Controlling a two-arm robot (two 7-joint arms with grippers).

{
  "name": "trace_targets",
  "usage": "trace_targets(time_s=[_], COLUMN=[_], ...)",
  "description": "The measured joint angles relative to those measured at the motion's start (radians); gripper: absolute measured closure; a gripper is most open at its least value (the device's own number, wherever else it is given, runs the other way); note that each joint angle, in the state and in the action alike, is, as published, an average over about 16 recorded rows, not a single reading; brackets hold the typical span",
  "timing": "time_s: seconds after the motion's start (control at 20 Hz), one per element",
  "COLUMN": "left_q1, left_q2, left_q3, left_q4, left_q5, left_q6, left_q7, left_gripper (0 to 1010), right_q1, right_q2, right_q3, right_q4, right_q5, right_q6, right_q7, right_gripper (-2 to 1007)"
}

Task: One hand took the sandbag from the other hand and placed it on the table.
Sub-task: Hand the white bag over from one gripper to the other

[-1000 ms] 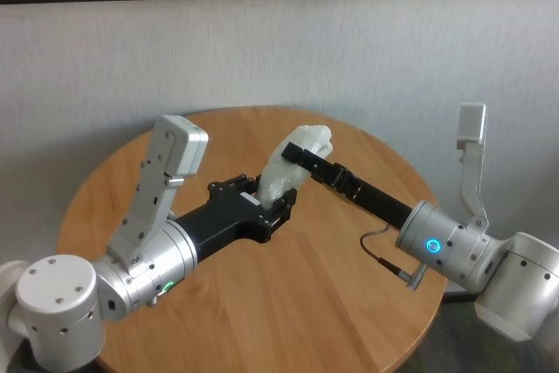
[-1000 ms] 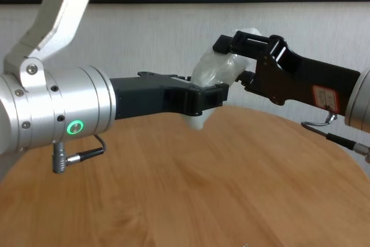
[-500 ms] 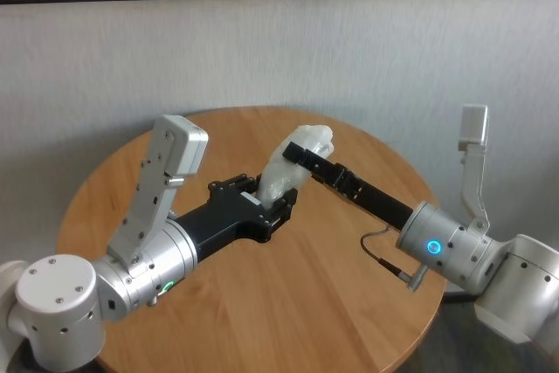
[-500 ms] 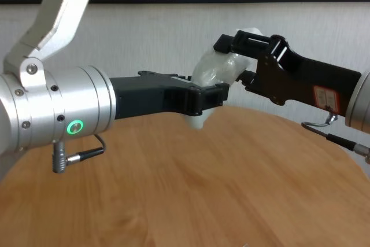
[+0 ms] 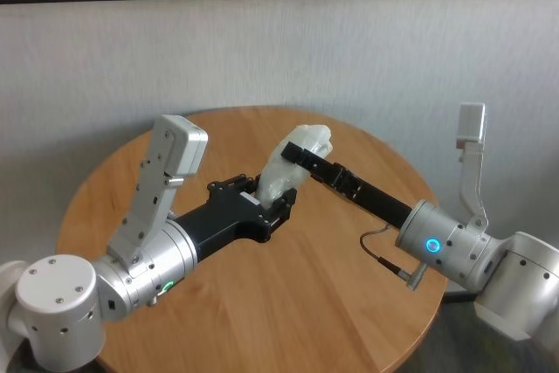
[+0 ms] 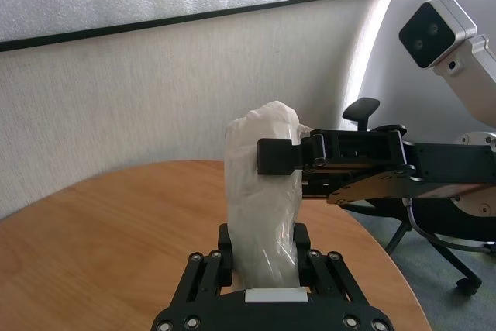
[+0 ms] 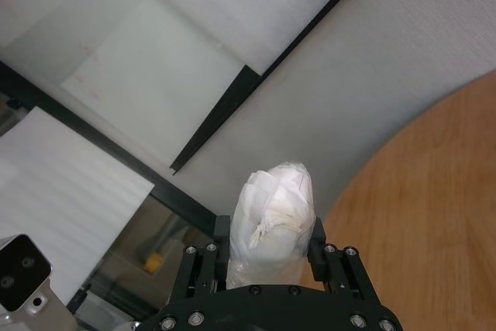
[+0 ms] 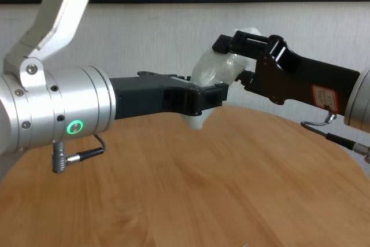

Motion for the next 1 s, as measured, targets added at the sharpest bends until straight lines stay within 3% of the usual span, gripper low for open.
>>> trace_targets(time_s=[0.55,1.0], left_q1=[0.0,0.002], left_q2=[0.0,-0.007], left_q3=[0.0,-0.008], left_q4=[0.0,0.002], left_q5=[0.0,0.014], left_q6=[0.0,0.007], left_q7=[0.0,0.038], left_gripper=[201,31], right_q1=[0.015,0.033], right_q2=[0.012,0.043], right_q3=[-0.021,-0.025], right_q4=[0.014,0.041], right_q5=[0.001,-0.045], right_q6=[-0.043,-0.109], right_q7=[-0.016,-0.045], right_gripper=[437,437])
